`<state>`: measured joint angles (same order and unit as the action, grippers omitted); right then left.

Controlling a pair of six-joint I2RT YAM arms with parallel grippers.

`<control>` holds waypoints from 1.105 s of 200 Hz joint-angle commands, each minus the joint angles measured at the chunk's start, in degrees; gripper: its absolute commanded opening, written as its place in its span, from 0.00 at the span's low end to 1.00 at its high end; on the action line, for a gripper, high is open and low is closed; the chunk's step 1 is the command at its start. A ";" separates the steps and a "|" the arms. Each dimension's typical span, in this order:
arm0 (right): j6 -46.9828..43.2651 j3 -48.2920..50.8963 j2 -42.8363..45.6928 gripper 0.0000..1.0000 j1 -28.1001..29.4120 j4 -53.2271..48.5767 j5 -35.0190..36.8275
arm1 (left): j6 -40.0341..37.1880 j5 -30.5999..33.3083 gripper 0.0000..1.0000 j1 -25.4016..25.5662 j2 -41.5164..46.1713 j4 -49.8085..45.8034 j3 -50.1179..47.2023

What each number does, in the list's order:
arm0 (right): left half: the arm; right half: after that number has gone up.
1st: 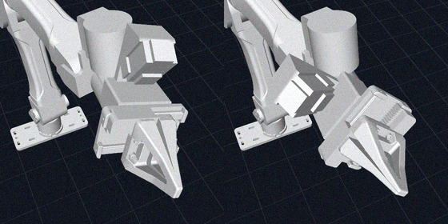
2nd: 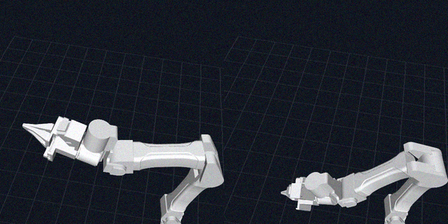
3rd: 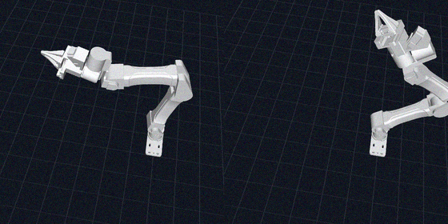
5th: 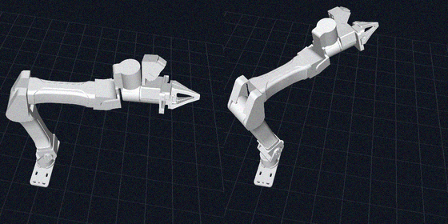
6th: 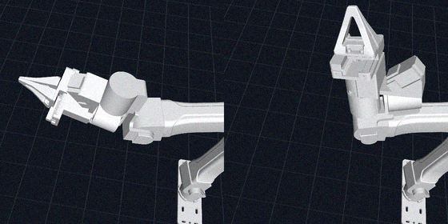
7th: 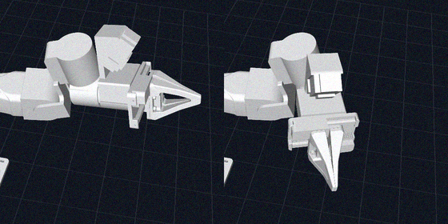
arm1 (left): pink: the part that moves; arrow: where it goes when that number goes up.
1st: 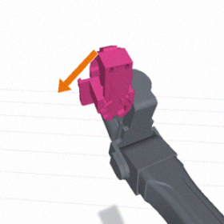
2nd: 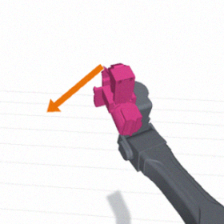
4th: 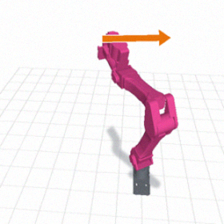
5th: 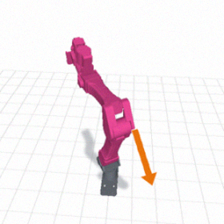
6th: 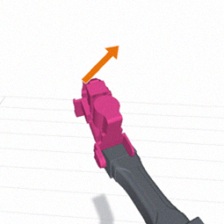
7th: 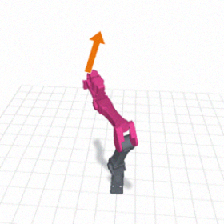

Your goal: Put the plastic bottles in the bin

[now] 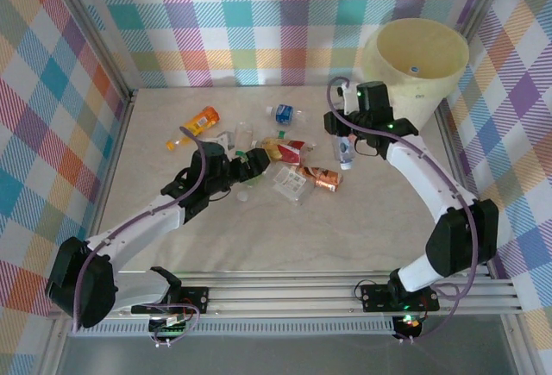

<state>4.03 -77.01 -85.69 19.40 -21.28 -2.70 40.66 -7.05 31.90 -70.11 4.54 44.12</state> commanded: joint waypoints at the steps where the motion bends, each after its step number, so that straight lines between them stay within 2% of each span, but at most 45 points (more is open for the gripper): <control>1: 2.52 0.45 3.89 0.38 -0.54 7.08 -2.83 | 1.18 -1.10 1.00 1.04 -1.25 3.87 2.35; 47: 4.05 1.08 7.76 0.37 -2.49 16.79 -0.65 | 1.23 -1.12 1.00 2.88 -3.54 4.43 4.13; 94: 7.00 -1.21 7.44 0.36 -6.12 23.25 0.90 | 1.40 0.36 1.00 3.42 -3.56 3.51 4.27; 165: 9.59 -17.41 -2.83 0.37 -14.26 25.27 1.32 | 1.41 1.77 1.00 3.52 -3.10 2.30 4.02; 197: 9.44 -25.59 -8.58 0.37 -17.03 24.31 5.67 | 1.26 2.07 1.00 3.52 -2.86 1.72 3.79; 221: 8.58 -28.34 -11.99 0.37 -18.36 28.03 14.09 | 1.04 2.48 1.00 3.52 -2.78 1.31 3.67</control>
<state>12.86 -102.21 -95.11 2.22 1.76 2.92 41.60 -5.74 34.85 -73.67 6.11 47.00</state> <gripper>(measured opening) 0.408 0.998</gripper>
